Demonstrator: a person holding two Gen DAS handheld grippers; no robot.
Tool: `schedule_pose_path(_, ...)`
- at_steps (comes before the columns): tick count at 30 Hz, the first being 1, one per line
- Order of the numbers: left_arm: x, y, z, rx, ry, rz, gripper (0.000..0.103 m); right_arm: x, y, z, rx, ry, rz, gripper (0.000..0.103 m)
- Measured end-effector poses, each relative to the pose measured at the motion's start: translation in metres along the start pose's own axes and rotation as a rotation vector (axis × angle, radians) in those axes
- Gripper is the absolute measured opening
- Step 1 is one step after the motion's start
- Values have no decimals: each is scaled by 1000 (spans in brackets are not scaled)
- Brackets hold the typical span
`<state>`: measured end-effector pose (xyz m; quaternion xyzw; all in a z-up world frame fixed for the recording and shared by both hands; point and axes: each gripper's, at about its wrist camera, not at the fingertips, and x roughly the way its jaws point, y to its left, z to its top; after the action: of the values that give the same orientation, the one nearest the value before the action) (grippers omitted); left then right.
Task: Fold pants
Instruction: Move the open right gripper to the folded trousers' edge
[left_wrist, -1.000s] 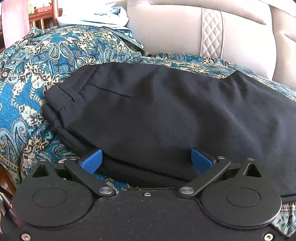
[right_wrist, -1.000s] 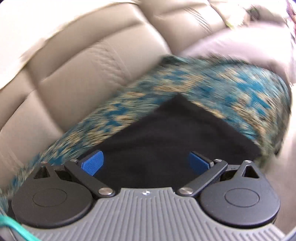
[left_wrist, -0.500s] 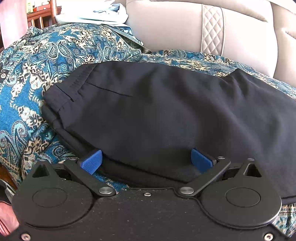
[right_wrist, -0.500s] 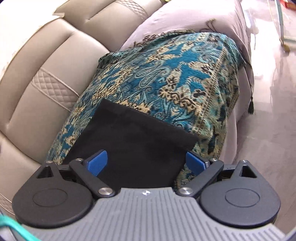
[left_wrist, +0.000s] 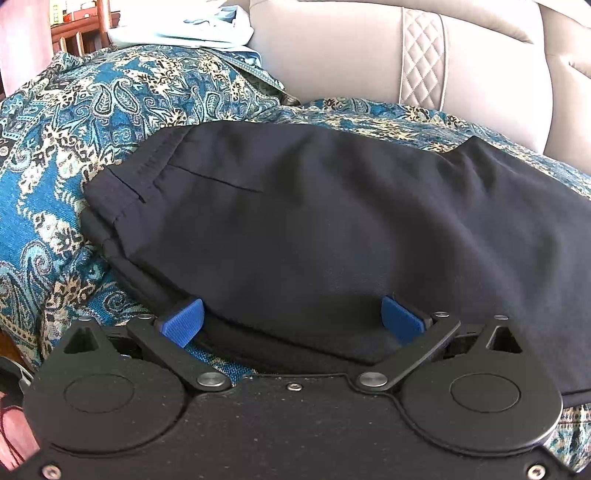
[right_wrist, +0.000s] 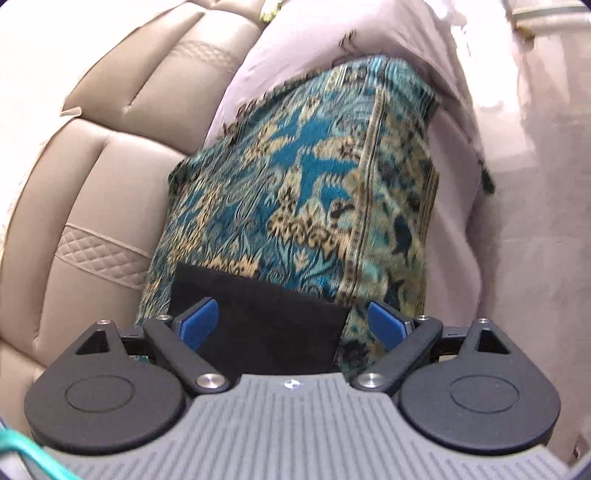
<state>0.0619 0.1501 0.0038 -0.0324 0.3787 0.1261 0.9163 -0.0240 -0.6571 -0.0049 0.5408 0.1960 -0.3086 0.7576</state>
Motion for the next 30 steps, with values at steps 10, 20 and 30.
schedule_pose_path(10, 0, 0, 1, 0, 2, -2, 103, 9, 12, -9, -54, 75, 97, 90)
schedule_pose_path(20, 0, 0, 1, -1, 1, -3, 103, 12, 16, -15, -139, -3, 36, 85)
schedule_pose_path(30, 0, 1, 1, -9, 5, -5, 103, 14, 12, -19, -36, -14, 146, 74)
